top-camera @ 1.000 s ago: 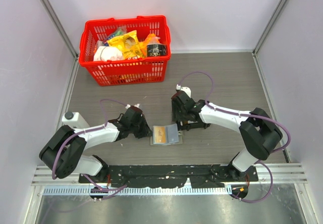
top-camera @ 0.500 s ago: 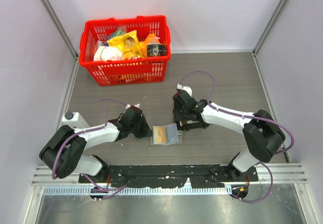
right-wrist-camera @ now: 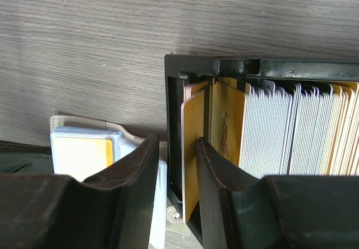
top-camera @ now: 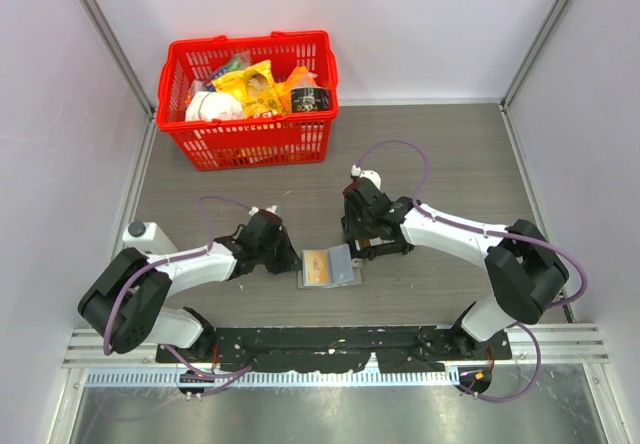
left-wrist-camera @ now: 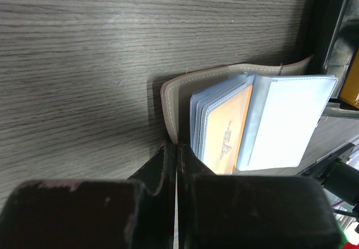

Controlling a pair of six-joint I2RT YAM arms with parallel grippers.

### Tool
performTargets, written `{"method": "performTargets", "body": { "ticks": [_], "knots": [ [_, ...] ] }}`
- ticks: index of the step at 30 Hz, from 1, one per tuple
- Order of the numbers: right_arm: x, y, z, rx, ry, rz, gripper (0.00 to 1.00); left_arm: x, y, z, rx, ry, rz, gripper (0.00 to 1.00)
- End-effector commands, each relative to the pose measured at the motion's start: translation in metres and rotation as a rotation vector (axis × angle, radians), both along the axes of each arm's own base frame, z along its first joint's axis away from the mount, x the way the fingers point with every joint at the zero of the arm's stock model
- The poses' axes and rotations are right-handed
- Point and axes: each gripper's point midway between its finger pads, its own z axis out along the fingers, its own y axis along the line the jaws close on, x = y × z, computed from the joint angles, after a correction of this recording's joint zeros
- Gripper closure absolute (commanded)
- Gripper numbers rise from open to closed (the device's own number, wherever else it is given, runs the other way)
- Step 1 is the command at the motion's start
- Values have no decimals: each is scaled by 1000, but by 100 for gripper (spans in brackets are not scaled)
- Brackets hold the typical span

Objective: Put the credit cards into the card holder
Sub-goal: Pick up the credit card from the storage box.

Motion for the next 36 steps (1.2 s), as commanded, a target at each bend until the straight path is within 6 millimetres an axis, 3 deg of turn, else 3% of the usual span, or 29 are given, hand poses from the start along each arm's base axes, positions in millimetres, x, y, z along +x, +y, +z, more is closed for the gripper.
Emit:
{"method": "performTargets", "body": {
  "ticks": [1, 5, 13, 19, 31, 36],
  "knots": [
    [4, 27, 35, 135, -51, 31, 63, -11, 14, -22, 91, 47, -16, 100],
    [3, 27, 29, 135, -34, 33, 68, -10, 15, -22, 94, 47, -16, 100],
    [3, 24, 27, 128, -43, 26, 66, -10, 15, -22, 95, 47, -16, 100],
    [6, 22, 38, 135, -70, 14, 67, -10, 15, -20, 92, 45, -11, 100],
    [5, 23, 30, 134, -50, 22, 73, -12, 17, -17, 96, 40, -17, 100],
    [5, 22, 36, 148, -69, 20, 81, -13, 18, -18, 99, 46, -16, 100]
  ]
}}
